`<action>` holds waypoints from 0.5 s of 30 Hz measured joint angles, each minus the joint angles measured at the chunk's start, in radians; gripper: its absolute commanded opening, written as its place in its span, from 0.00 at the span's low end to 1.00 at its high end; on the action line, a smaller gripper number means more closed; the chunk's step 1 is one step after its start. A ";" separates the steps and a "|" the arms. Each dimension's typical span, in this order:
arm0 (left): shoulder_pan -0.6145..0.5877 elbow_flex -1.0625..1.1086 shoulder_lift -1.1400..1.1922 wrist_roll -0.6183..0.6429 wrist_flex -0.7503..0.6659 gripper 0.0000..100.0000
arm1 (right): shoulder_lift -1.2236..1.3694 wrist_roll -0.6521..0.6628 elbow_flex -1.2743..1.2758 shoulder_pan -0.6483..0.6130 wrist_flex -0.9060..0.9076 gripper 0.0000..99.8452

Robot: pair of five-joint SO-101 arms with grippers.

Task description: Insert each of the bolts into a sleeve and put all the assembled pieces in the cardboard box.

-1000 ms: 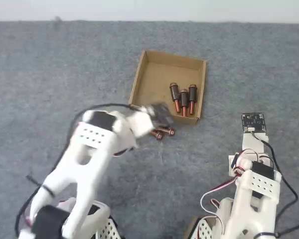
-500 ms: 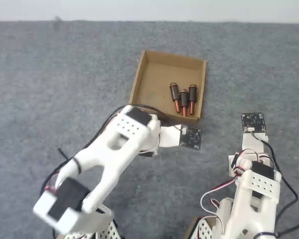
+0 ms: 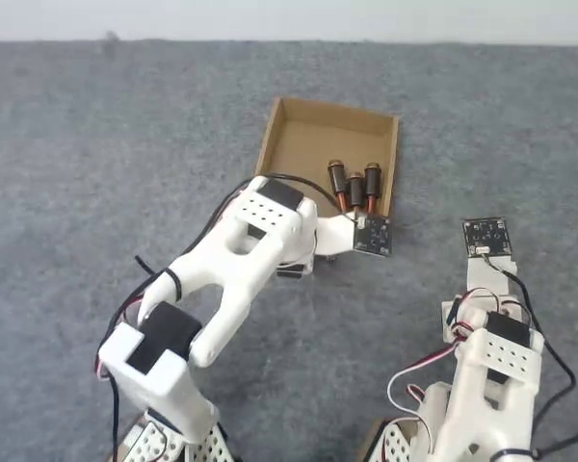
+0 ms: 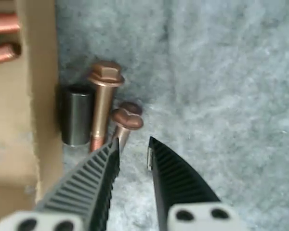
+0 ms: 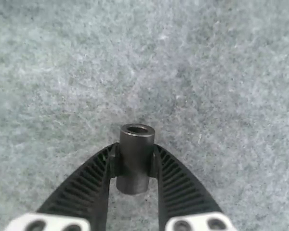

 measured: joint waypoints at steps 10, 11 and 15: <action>-0.006 -0.041 0.064 -0.032 0.000 0.09 | 0.000 0.003 0.000 0.000 0.000 0.01; -0.012 -0.049 0.064 -0.032 0.000 0.09 | 0.000 0.003 0.000 0.000 0.000 0.01; -0.031 -0.071 0.109 -0.032 -0.018 0.09 | 0.000 0.003 0.000 0.000 0.000 0.01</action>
